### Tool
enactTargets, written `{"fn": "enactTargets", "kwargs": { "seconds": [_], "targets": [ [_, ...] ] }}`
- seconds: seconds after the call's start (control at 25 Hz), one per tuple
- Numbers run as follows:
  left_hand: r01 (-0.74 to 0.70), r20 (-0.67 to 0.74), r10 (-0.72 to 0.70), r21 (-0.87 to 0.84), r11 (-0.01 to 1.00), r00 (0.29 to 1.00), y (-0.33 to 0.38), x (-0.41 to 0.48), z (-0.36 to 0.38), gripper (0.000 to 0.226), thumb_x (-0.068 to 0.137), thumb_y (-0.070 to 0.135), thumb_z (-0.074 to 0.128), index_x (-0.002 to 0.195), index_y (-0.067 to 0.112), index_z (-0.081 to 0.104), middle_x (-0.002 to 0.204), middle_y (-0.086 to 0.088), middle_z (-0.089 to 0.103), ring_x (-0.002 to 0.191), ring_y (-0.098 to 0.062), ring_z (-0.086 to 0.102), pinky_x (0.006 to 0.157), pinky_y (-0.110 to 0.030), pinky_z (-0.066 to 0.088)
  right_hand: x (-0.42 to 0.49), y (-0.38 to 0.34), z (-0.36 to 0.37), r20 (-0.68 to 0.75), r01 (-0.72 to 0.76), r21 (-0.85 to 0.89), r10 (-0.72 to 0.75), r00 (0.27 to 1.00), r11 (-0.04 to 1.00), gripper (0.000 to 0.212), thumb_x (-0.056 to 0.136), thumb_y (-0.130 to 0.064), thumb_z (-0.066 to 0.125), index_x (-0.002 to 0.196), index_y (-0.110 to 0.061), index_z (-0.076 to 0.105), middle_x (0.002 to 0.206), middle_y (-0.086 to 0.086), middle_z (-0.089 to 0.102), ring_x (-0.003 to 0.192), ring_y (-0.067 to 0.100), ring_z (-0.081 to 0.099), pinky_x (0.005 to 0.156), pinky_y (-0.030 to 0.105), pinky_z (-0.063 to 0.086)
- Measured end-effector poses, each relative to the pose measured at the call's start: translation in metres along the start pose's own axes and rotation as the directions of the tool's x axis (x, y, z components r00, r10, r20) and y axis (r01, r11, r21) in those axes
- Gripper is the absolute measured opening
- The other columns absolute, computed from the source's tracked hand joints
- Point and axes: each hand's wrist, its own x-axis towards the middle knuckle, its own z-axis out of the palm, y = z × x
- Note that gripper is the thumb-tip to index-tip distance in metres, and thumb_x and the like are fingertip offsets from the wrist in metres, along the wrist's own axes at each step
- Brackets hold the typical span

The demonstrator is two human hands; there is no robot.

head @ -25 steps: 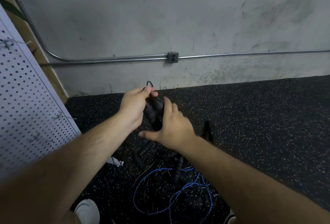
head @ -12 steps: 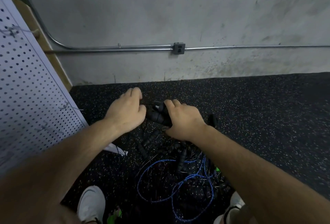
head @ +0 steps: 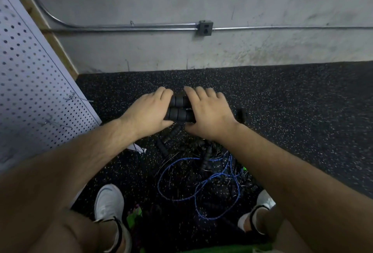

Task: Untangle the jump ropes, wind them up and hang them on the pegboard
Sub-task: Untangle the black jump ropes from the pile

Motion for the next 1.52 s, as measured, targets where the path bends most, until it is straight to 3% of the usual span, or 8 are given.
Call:
{"fn": "enactTargets", "kwargs": {
  "seconds": [0.2,0.36,0.6,0.84,0.96,1.16,1.36,1.52],
  "targets": [
    [0.067,0.009,-0.067,-0.026,0.997,0.998,-0.009,-0.004,0.009,0.050,0.082,0.033,0.071,0.118,0.010,0.046,0.108,-0.008,0.050,0.087,-0.023,0.053,0.068,-0.033,0.041,-0.006,-0.001,0.009,-0.027,-0.150,0.303,0.166,0.986,0.941,0.074,0.085,-0.031,0.070,0.146,-0.013,0.033,0.133,0.011,0.037,0.114,0.035,0.047,0.085,0.049,0.049],
    [-0.007,-0.061,0.006,-0.008,1.000,0.998,-0.011,-0.008,0.007,0.062,0.080,0.036,0.065,0.132,0.010,0.045,0.120,-0.006,0.051,0.107,-0.025,0.048,0.088,-0.046,0.052,-0.010,-0.009,0.015,-0.146,-0.066,0.459,0.149,0.978,0.886,0.058,0.087,-0.013,0.065,0.139,-0.008,0.041,0.131,0.011,0.036,0.107,0.034,0.049,0.082,0.048,0.052],
    [-0.082,-0.095,0.087,0.054,0.995,0.992,-0.005,-0.009,0.002,0.090,0.088,0.078,0.037,0.151,0.013,0.036,0.125,-0.004,0.056,0.107,-0.024,0.056,0.082,-0.042,0.055,-0.012,-0.016,0.019,-0.254,0.021,0.531,0.135,0.958,0.847,0.065,0.081,-0.008,0.073,0.136,-0.008,0.040,0.132,0.008,0.035,0.103,0.030,0.054,0.080,0.048,0.056],
    [-0.007,-0.131,0.001,-0.045,0.999,0.991,-0.017,-0.006,-0.015,0.090,0.088,0.081,0.038,0.154,0.021,0.034,0.124,-0.002,0.056,0.115,-0.026,0.058,0.080,-0.043,0.058,-0.004,-0.010,0.018,-0.004,-0.130,0.926,0.355,0.935,0.354,0.080,0.083,-0.023,0.080,0.148,-0.021,0.032,0.126,-0.011,0.056,0.111,0.006,0.060,0.097,0.028,0.052],
    [0.043,-0.134,-0.064,-0.152,0.987,0.989,-0.019,-0.005,-0.027,0.086,0.086,0.077,0.046,0.154,0.026,0.033,0.132,0.001,0.054,0.121,-0.022,0.054,0.090,-0.042,0.053,0.014,-0.028,0.033,0.075,-0.123,0.864,0.116,0.990,0.488,0.045,0.091,-0.031,0.074,0.130,-0.018,0.055,0.120,-0.010,0.064,0.107,0.003,0.060,0.094,0.028,0.049],
    [0.049,-0.157,-0.109,-0.345,0.937,0.981,-0.023,-0.008,-0.040,0.081,0.085,0.073,0.053,0.152,0.030,0.036,0.139,0.003,0.053,0.123,-0.016,0.053,0.101,-0.041,0.049,0.053,-0.106,0.041,-0.007,0.084,0.874,-0.161,0.987,0.478,0.041,0.097,-0.015,0.064,0.136,-0.004,0.053,0.133,0.004,0.058,0.125,0.010,0.054,0.104,0.032,0.048],
    [0.062,-0.157,-0.128,-0.367,0.928,0.979,-0.057,-0.026,-0.053,0.079,0.086,0.068,0.057,0.152,0.030,0.037,0.136,0.004,0.055,0.120,-0.012,0.053,0.102,-0.038,0.048,0.063,-0.113,0.008,0.192,-0.039,0.869,-0.263,0.945,0.494,0.019,0.105,-0.017,0.050,0.096,-0.009,0.064,0.059,-0.020,0.064,0.060,-0.011,0.058,0.061,0.011,0.047],
    [0.043,-0.113,-0.080,-0.299,0.953,0.990,-0.086,-0.038,-0.055,0.084,0.084,0.073,0.052,0.155,0.032,0.034,0.139,0.006,0.055,0.122,-0.012,0.054,0.103,-0.041,0.049,0.065,-0.057,-0.021,0.381,-0.149,0.818,-0.329,0.864,0.555,0.030,0.104,-0.041,0.052,0.100,-0.015,0.066,0.055,-0.016,0.048,0.051,0.002,0.043,0.055,0.018,0.038]
  ]
}}
